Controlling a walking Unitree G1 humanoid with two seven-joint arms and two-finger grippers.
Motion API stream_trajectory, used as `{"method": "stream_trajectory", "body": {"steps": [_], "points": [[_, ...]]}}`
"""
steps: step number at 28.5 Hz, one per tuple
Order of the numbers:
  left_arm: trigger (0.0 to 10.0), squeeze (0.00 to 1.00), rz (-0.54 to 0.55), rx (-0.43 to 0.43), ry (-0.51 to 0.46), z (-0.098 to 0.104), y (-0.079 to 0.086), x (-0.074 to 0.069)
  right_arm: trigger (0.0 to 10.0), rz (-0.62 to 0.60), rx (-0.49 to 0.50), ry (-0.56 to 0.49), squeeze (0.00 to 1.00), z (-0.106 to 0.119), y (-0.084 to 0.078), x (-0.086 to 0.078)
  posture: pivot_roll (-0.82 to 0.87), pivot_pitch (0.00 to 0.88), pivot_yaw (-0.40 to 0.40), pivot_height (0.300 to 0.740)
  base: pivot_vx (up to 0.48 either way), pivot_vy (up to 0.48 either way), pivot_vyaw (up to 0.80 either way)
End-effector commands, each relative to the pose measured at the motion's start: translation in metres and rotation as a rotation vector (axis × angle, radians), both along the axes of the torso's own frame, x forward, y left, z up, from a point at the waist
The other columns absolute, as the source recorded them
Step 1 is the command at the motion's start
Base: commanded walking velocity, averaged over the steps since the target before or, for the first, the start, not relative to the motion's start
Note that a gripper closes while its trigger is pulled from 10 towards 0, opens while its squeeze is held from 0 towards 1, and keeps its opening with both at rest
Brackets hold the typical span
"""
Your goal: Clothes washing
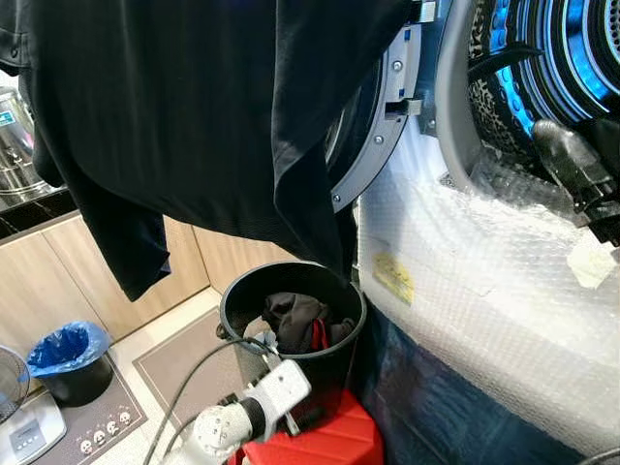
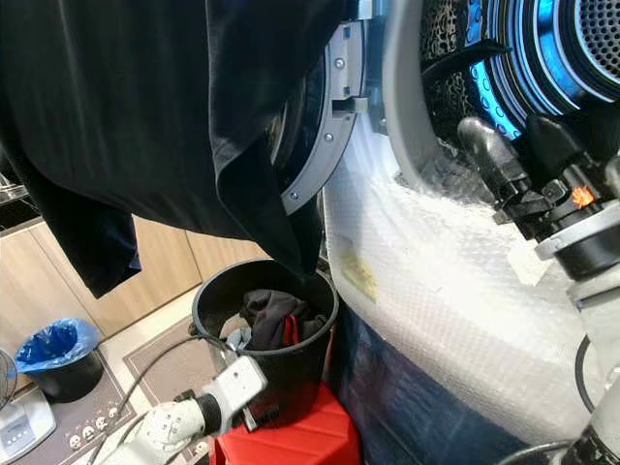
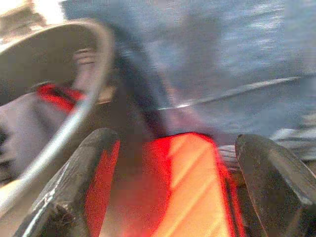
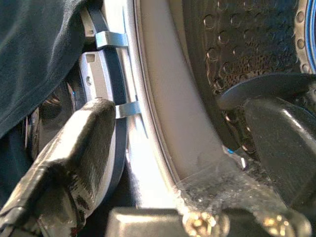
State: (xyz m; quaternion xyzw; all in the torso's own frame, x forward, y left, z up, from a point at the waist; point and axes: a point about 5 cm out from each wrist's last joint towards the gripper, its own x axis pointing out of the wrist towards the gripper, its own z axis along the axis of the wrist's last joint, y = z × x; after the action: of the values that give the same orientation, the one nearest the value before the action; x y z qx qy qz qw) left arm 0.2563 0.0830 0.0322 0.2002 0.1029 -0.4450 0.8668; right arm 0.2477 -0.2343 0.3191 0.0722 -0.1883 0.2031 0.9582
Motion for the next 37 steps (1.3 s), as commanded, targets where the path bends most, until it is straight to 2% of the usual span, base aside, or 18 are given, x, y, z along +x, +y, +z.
{"method": "stream_trajectory", "body": {"steps": [1, 7, 12, 16, 18, 22, 25, 26, 27, 29, 34, 35, 37], "points": [[10.0, 0.0, -0.061, 0.019, -0.012, 0.001, -0.002, -0.006, 10.0, 0.018, -0.015, -0.006, 0.0, 0.0, 0.003, 0.0, -0.2, 0.0, 0.079, 0.74, 0.0, 0.0, 0.0], [10.0, 0.0, -0.108, 0.052, -0.052, 0.003, -0.003, -0.011, 10.0, 0.018, -0.022, 0.0, 0.0, -0.002, 0.003, -0.001, -0.21, 0.0, 0.084, 0.74, 0.0, 0.0, 0.0], [10.0, 0.0, -0.116, 0.162, -0.14, 0.014, 0.02, -0.007, 10.0, 0.08, -0.018, 0.021, 0.0, -0.009, 0.008, -0.006, -0.19, 0.0, 0.087, 0.74, 0.0, 0.0, 0.0], [10.0, 0.0, -0.109, 0.169, -0.15, 0.018, 0.027, -0.005, 10.0, 0.121, -0.048, 0.045, 0.0, -0.018, 0.013, -0.009, -0.19, 0.0, 0.088, 0.74, 0.0, 0.0, 0.0], [10.0, 0.0, -0.112, 0.196, -0.164, 0.02, 0.034, -0.004, 10.0, 0.191, -0.09, 0.069, 0.0, -0.03, 0.021, -0.015, -0.18, 0.0, 0.088, 0.74, 0.0, 0.0, 0.0], [10.0, 0.0, -0.103, 0.229, -0.179, 0.023, 0.043, -0.002, 10.0, 0.24, -0.108, 0.095, 0.0, -0.039, 0.025, -0.021, -0.18, 0.0, 0.09, 0.74, 0.0, 0.0, 0.0], [10.0, 0.0, -0.097, 0.252, -0.197, 0.028, 0.052, -0.001, 10.0, 0.366, -0.162, 0.127, 0.0, -0.054, 0.034, -0.036, -0.18, 0.0, 0.09, 0.74, 0.0, 0.0, 0.0], [10.0, 0.0, -0.097, 0.252, -0.197, 0.028, 0.052, -0.001, 10.0, 0.366, -0.162, 0.127, 0.0, -0.054, 0.034, -0.036, -0.18, 0.0, 0.09, 0.74, 0.0, 0.0, 0.0], [10.0, 0.0, -0.101, 0.264, -0.201, 0.029, 0.056, -0.001, 10.0, 0.44, -0.197, 0.145, 0.0, -0.062, 0.04, -0.045, -0.18, 0.0, 0.09, 0.74, 0.0, 0.0, 0.0], [10.0, 0.0, -0.104, 0.272, -0.204, 0.029, 0.058, 0.0, 10.0, 0.483, -0.21, 0.16, 0.0, -0.067, 0.043, -0.05, -0.18, 0.0, 0.088, 0.74, 0.0, 0.0, 0.0], [10.0, 0.0, -0.108, 0.286, -0.208, 0.032, 0.065, 0.002, 10.0, 0.528, -0.29, 0.302, 0.0, -0.095, 0.045, -0.055, -0.18, 0.0, 0.084, 0.74, 0.0, 0.0, 0.0], [10.0, 0.0, -0.114, 0.289, -0.199, 0.032, 0.068, 0.002, 10.0, 0.545, -0.31, 0.372, 0.0, -0.109, 0.044, -0.057, -0.17, 0.0, 0.08, 0.74, 0.0, 0.0, 0.0], [10.0, 0.0, -0.122, 0.298, -0.199, 0.033, 0.072, 0.003, 10.0, 0.553, -0.322, 0.433, 0.0, -0.125, 0.042, -0.059, -0.17, 0.0, 0.075, 0.74, 0.0, 0.0, 0.0]]}}
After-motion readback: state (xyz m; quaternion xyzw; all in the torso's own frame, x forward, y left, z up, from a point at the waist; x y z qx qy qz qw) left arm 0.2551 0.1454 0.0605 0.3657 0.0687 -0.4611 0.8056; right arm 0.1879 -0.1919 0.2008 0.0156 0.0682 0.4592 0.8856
